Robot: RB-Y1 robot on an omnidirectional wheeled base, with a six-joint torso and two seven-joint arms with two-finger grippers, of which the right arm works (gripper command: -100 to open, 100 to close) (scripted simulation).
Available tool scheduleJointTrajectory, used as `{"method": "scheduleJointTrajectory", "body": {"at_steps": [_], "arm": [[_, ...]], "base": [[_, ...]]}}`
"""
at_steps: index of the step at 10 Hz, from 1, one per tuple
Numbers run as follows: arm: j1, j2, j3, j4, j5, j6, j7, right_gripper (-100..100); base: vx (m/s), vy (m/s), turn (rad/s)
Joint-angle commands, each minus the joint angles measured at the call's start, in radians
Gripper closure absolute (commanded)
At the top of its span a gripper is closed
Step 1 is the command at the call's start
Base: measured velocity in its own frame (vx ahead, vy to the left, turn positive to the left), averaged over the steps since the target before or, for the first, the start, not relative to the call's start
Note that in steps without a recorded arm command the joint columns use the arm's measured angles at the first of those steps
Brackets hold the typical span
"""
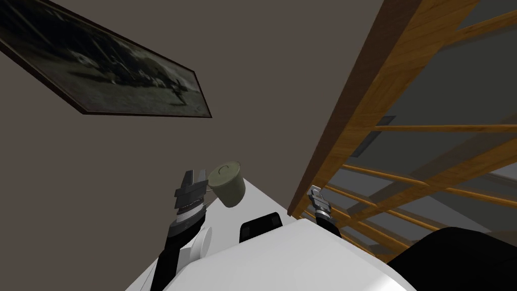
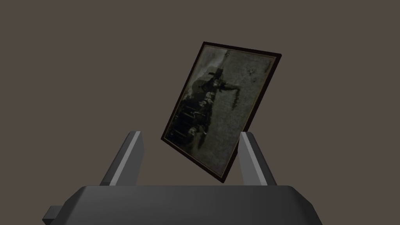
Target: Pull the door open
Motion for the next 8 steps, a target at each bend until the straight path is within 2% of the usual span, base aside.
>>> {"method": "scheduleJointTrajectory", "body": {"at_steps": [1, 5, 8], "arm": [[-0.002, 0.001, 0.002, 0.000, 0.001, 0.004, 0.000, 100], [0.009, -0.026, 0.044, -0.005, 0.028, -0.007, -0.040, 100], [0.017, -0.049, 0.084, -0.009, 0.053, -0.014, -0.075, 100]], "base": [[0.000, 0.000, 0.000], [-0.143, 0.105, 0.007], [-0.200, 0.051, 0.042]]}}
